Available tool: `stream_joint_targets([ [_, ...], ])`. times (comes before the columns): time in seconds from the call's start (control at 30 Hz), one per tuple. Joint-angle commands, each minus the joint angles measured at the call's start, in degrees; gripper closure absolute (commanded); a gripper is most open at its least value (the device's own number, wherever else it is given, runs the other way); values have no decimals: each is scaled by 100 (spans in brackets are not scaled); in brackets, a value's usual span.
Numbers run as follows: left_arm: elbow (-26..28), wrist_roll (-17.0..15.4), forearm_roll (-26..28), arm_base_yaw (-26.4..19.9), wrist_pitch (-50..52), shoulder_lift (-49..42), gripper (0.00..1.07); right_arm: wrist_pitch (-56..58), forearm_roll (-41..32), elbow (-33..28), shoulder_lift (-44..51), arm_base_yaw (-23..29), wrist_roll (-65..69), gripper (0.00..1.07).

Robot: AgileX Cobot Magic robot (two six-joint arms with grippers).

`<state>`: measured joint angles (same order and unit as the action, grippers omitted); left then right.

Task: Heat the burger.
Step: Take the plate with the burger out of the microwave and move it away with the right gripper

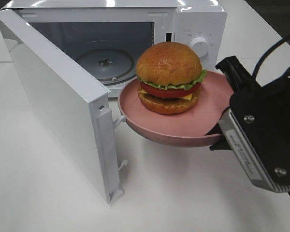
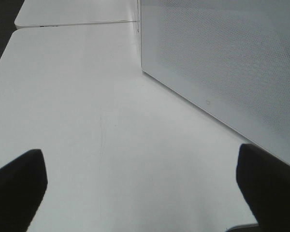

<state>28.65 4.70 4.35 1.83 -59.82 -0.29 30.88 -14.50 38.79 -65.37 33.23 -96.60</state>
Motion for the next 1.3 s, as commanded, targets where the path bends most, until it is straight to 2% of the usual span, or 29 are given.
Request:
stream_joint_targets([
  [0.03,-11,0,23,-17,52,-126,7,-321,-34,-115,355,-11,46,105],
  [0.23,-11,0,23,-17,52,-126,7,-309,40,-521,1077,-11,298,105],
  [0.8,-11,0,23,-17,52,-126,7,63,1192,-1473,2699,-11,1610,104],
  [1.3,-11,0,23,-17,52,-126,7,132,2292,-2023,3071,-11,3472,104],
])
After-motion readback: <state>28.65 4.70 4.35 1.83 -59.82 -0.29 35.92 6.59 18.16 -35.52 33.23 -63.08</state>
